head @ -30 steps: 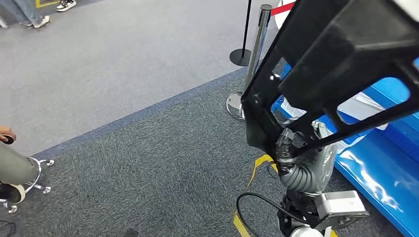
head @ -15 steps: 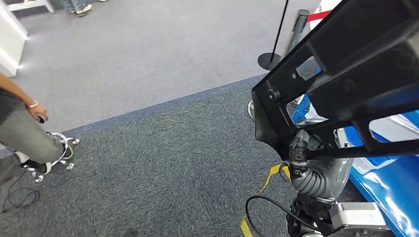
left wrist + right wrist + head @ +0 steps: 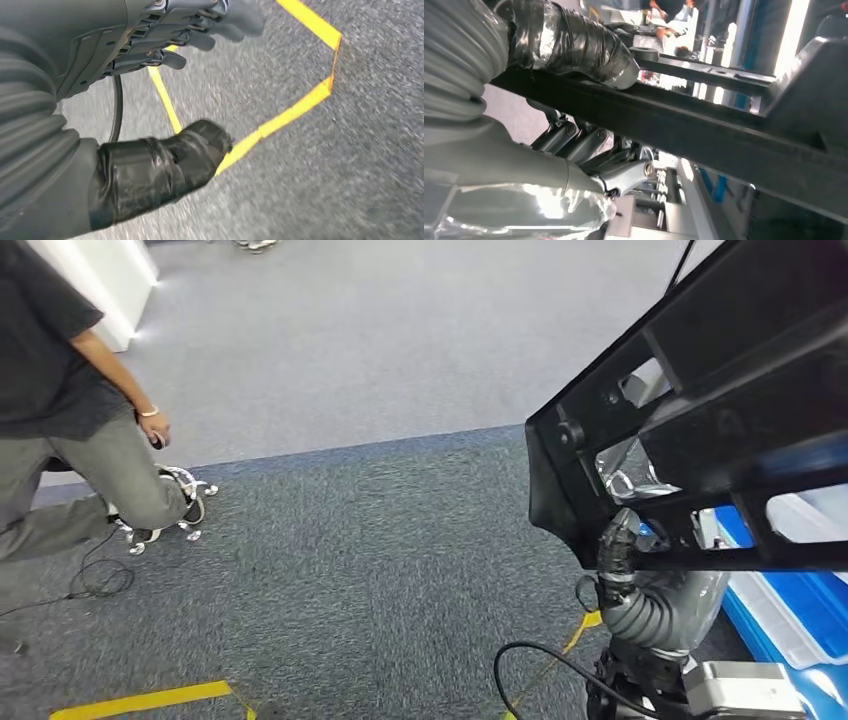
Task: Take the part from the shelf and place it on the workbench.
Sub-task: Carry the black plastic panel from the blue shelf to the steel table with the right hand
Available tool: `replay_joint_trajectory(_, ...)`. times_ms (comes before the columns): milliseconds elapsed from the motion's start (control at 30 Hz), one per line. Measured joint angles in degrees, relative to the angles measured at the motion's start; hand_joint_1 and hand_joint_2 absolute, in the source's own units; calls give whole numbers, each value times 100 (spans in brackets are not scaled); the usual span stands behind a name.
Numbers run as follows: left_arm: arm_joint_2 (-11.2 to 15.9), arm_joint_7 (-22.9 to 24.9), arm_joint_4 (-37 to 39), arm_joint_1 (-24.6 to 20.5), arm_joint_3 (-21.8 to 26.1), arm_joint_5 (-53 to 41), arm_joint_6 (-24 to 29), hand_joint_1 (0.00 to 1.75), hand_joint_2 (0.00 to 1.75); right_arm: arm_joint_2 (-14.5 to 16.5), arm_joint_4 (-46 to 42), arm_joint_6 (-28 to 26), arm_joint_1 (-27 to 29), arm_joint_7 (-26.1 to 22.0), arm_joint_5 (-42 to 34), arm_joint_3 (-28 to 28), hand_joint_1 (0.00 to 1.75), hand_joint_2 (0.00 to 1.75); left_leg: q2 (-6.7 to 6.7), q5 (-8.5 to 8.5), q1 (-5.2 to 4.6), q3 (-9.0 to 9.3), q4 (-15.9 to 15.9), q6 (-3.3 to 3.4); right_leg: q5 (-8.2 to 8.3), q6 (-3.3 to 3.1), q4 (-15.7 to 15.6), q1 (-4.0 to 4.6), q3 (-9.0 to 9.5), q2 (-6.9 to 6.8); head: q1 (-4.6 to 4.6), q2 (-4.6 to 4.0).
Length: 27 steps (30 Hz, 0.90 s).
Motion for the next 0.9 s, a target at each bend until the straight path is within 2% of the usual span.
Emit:
replay_joint_trajectory(33, -1, -34, -3, 17, -6, 50, -4, 0, 175, 14, -1, 0, 0, -19, -19, 0, 175, 175, -47, 14, 15, -27, -12, -31, 9, -45, 9, 1, -3, -66, 0, 0)
replay_joint_trajectory(67, -9, -60, -6, 38, -8, 84, -4, 0, 175, 27, 0, 1, -10, -39, -33, 0, 175, 175, -4, 9, 17, -52, 8, -60, 19, -85, -5, 1, 3, -126, -2, 0)
replay_joint_trajectory(100, -19, -69, -10, 45, -12, 94, 0, 0, 175, 47, 1, 1, -23, -59, -42, 0, 175, 175, 117, -38, 12, -99, 94, -88, 29, -122, -22, -5, 12, -192, -28, 0)
replay_joint_trajectory(167, -39, -70, -24, 25, -26, 73, 2, 0, 175, 76, 1, 2, -54, -83, -45, 0, 175, 175, 453, -283, 5, -334, 567, -135, 33, -182, -46, 2, 28, -346, -77, 0)
replay_joint_trajectory(200, -42, -70, -31, 5, -34, 51, -2, 0, 175, 85, 1, 2, -65, -85, -46, 0, 175, 175, 553, -437, 10, -512, 910, -156, 27, -202, -48, 14, 31, -433, -98, 0)
replay_joint_trajectory(233, -43, -71, -37, -8, -41, 34, -8, 0, 175, 87, 2, 2, -75, -82, -45, 0, 175, 175, 589, -543, 17, -673, 1217, -170, 18, -216, -47, 25, 33, -519, -100, 0)
replay_joint_trajectory(267, -44, -72, -43, -11, -48, 24, -15, 0, 175, 89, 4, 2, -84, -73, -44, 0, 175, 175, 604, -557, 20, -764, 1381, -176, 7, -223, -46, 34, 38, -602, -102, 0)
replay_joint_trajectory(300, -45, -75, -49, -5, -56, 17, -22, 0, 175, 90, 8, 2, -98, -63, -42, 0, 175, 175, 615, -476, 21, -761, 1364, -173, -5, -227, -45, 41, 47, -677, -104, 0)
replay_joint_trajectory(333, -46, -80, -55, 4, -68, 15, -30, 0, 175, 92, 14, 2, -118, -53, -40, 0, 175, 175, 640, -300, 18, -645, 1130, -158, -20, -225, -44, 49, 62, -744, -105, 0)
replay_joint_trajectory(367, -46, -89, -61, 12, -80, 14, -38, 0, 175, 98, 20, 2, -141, -45, -39, 0, 175, 175, 703, -110, 8, -460, 758, -131, -36, -219, -46, 58, 85, -809, -105, 0)
replay_joint_trajectory(400, -46, -104, -65, 11, -91, 13, -46, 0, 175, 106, 25, 2, -160, -43, -38, 0, 175, 175, 824, 5, -25, -283, 408, -91, -48, -209, -57, 71, 107, -870, -103, 0)
replay_joint_trajectory(433, -46, -124, -70, 2, -102, 12, -53, 0, 175, 114, 28, 2, -172, -43, -36, 0, 175, 175, 924, 77, -62, -144, 130, -45, -58, -191, -71, 85, 127, -929, -102, 0)
replay_joint_trajectory(467, -46, -146, -76, -8, -111, 12, -56, 0, 175, 119, 29, 2, -176, -46, -32, 0, 175, 175, 993, 81, -97, -79, -16, -4, -63, -170, -88, 96, 141, -986, -100, 0)
replay_joint_trajectory(500, -46, -170, -80, -13, -120, 13, -60, 0, 175, 122, 31, 2, -177, -48, -29, 0, 175, 175, 1005, 59, -127, -71, -47, 29, -64, -145, -110, 105, 152, -1041, -99, 0)
replay_joint_trajectory(533, -46, -190, -85, -9, -127, 14, -60, 0, 175, 122, 32, 2, -180, -50, -27, 1, 175, 175, 939, 74, -134, -70, -73, 57, -64, -114, -133, 113, 171, -1094, -99, 0)
replay_joint_trajectory(567, -48, -209, -87, 8, -132, 16, -59, 0, 175, 122, 34, 2, -187, -52, -26, 1, 175, 175, 881, 92, -115, -50, -113, 83, -79, -83, -133, 108, 186, -1088, -95, 0)
replay_joint_trajectory(633, -56, -234, -90, 34, -137, 19, -57, 0, 175, 122, 38, 2, -204, -59, -18, 2, 175, 175, 772, 129, -72, 18, -213, 149, -230, -41, 79, 101, 111, -868, -78, 0)
replay_joint_trajectory(700, -66, -244, -92, 19, -139, 20, -42, 0, 175, 122, 45, 2, -202, -61, -8, 3, 175, 175, 667, 143, -49, 56, -257, 197, -541, -31, 706, 92, -203, -585, -61, 0)
replay_joint_trajectory(733, -71, -243, -94, 4, -140, 21, -26, 0, 175, 121, 51, 2, -196, -59, -6, 4, 175, 175, 607, 144, -49, 56, -254, 210, -668, -25, 1056, 90, -394, -529, -56, 0)
replay_joint_trajectory(767, -79, -239, -95, -5, -141, 20, -10, 0, 175, 121, 62, 2, -191, -56, -7, 5, 175, 175, 528, 140, -47, 57, -246, 210, -705, -14, 1289, 86, -538, -507, -56, 0)
replay_joint_trajectory(800, -89, -231, -96, -8, -142, 20, 2, 0, 175, 121, 74, 2, -190, -58, -7, 7, 175, 175, 444, 133, -43, 57, -230, 203, -635, -3, 1340, 77, -598, -497, -57, 0)
replay_joint_trajectory(833, -102, -219, -97, -3, -144, 19, 9, 0, 175, 121, 82, 2, -192, -65, -5, 10, 175, 175, 355, 120, -34, 57, -202, 187, -465, 8, 1184, 64, -557, -480, -56, 0)
replay_joint_trajectory(867, -114, -205, -97, 4, -146, 18, 10, 0, 175, 122, 88, 2, -195, -77, -2, 14, 175, 175, 265, 97, -22, 53, -160, 162, -237, 20, 866, 41, -431, -421, -55, 0)
replay_joint_trajectory(900, -122, -189, -98, 9, -148, 16, 10, 0, 175, 124, 91, 2, -197, -93, 2, 18, 175, 175, 185, 68, -15, 37, -108, 131, -82, 30, 536, 12, -293, -287, -53, 0)
